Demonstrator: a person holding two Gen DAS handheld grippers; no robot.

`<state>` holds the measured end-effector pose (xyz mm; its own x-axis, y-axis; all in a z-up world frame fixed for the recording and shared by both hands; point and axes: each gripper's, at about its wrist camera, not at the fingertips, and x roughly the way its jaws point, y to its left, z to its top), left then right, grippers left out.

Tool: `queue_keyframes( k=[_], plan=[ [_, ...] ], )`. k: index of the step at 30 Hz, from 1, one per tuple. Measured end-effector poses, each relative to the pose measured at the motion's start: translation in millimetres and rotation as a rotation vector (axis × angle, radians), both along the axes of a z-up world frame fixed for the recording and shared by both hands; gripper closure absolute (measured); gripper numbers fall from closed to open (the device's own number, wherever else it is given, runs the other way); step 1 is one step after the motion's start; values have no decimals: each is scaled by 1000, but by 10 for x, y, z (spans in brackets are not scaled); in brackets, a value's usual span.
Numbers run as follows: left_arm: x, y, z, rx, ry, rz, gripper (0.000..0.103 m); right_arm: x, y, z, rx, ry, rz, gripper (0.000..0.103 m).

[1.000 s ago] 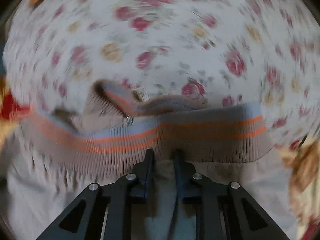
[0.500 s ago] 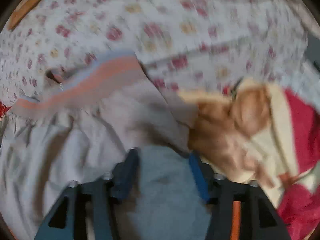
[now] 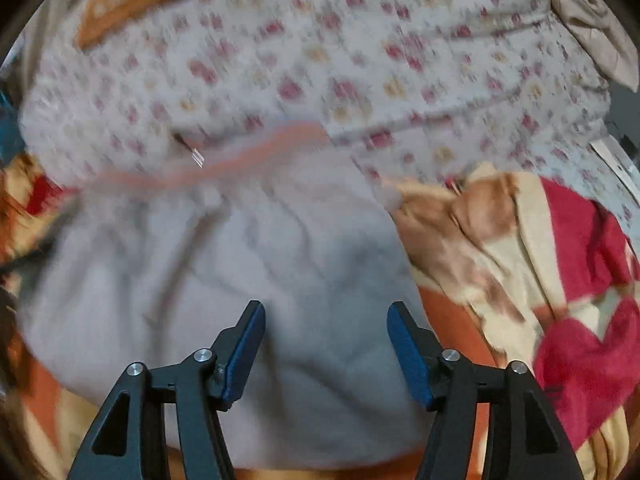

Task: Fold large clothes

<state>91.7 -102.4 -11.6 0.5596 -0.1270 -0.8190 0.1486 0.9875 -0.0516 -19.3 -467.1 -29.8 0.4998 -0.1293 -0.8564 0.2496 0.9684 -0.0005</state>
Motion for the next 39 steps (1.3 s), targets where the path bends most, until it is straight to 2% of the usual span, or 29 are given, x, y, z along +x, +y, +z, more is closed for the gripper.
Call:
queue_keyframes(
  k=[1,4,7,9,11,13,14,17,19,21,22,24,26,32,35,37,39],
  plan=[
    [-7,13,11,-6,6,-2,23,-7,25,-16,26,4,-9,41],
    [-68,120,88,-75,52,-18,23,-200,-194,135,128,-80,-62,41],
    [-157,186,151,-110,78,-37,23,-289,-275,175,125,-111,-98,28],
    [-253,247,214,-131,93,-40,23,-300,-301,118,121,-81,-94,28],
    [-320,271,251,-144,115,-37,23,-288,-237,13,105,2,-63,32],
    [-389,263,253,-121,146,-51,23,-294,-194,-75,84,49,-52,40],
    [-466,266,238,-94,151,-59,23,-310,-189,-74,82,52,-59,40],
    [-598,323,132,-24,149,-48,23,-401,-197,92,36,16,-123,40],
    [-625,378,24,-26,167,-38,23,-456,-147,267,-3,-28,-149,40],
    [-619,422,-57,-45,189,-34,23,-481,-29,419,23,-79,-116,40],
    [-613,439,-78,-55,195,-32,23,-474,78,489,68,-108,-68,40],
    [-592,457,-101,-84,198,-34,23,-413,305,543,144,-120,27,39],
    [-565,467,-108,-104,191,-36,23,-290,608,531,180,-108,118,38],
    [-542,477,-26,-104,158,-31,23,82,1355,354,158,-90,281,38],
    [-540,491,38,-95,129,-28,23,261,1571,156,129,-44,304,38],
    [-548,514,67,-87,112,-28,23,361,1654,-86,64,42,307,37],
    [-550,527,87,-73,98,-28,23,349,1686,-141,42,43,315,37]
  ],
)
